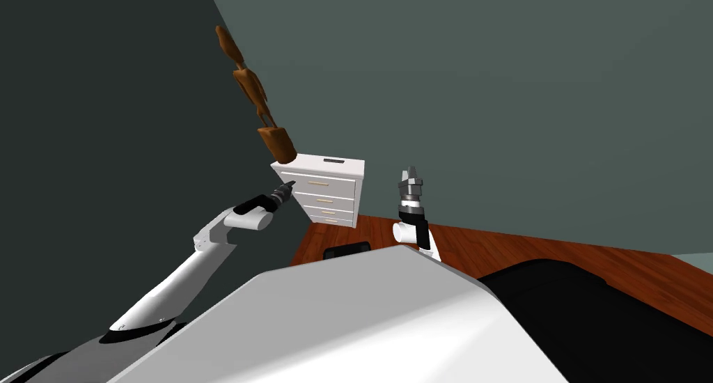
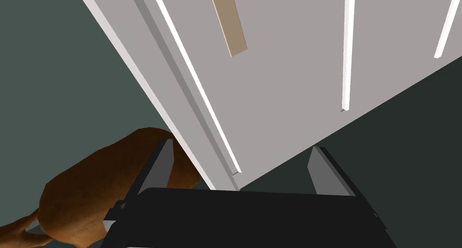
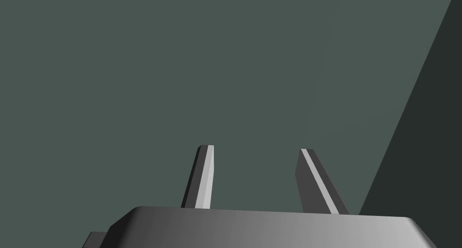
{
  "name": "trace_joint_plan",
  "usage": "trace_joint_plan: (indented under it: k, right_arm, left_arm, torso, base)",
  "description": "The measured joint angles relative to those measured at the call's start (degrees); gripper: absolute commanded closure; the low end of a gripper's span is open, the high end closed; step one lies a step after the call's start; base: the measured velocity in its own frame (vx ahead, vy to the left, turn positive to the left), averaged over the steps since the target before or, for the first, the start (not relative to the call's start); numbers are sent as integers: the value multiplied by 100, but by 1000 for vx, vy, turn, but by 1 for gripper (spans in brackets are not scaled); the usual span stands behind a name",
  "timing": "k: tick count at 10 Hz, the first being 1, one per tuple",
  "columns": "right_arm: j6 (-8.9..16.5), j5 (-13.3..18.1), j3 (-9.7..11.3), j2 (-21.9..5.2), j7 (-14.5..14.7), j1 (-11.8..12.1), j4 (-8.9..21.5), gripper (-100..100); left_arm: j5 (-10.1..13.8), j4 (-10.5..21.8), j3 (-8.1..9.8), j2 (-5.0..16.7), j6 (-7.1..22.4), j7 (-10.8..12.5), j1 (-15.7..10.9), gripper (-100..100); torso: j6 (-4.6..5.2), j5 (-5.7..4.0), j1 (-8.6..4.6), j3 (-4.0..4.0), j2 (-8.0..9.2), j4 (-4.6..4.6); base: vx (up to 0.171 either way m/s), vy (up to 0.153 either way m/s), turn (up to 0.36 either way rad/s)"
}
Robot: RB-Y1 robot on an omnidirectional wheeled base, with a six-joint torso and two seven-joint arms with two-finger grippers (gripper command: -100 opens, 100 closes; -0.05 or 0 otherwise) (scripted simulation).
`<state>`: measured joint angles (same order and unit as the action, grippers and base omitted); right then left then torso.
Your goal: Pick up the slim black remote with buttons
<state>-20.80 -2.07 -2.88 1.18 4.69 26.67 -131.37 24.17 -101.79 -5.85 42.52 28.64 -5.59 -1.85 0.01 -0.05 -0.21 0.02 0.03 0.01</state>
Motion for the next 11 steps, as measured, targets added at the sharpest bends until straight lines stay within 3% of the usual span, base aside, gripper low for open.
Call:
trace_joint_plan:
  k: [2,5,8,11]
  right_arm:
    - [0,0,0,0,0,0,0,0]
    - [0,0,0,0,0,0,0,0]
    - [0,0,0,0,0,0,0,0]
    - [0,0,0,0,0,0,0,0]
  left_arm:
    - [65,114,-3,110,284,-60,-87,-100]
    - [220,459,-35,361,718,-184,-424,-100]
    - [461,855,-39,773,1273,-356,-873,-100]
    - [501,1115,-36,973,1840,-429,-1185,-100]
  torso:
    - [-2,2,7,0,-1,-1]
    - [-2,1,6,0,0,0]
    - [1,-4,-18,-3,-6,-1]
    - [0,-2,-7,-3,-6,-1]
  base:
    - [-12,-43,-24]
    - [-11,-51,-29]
    - [-2,-90,-48]
    - [5,-62,-37]
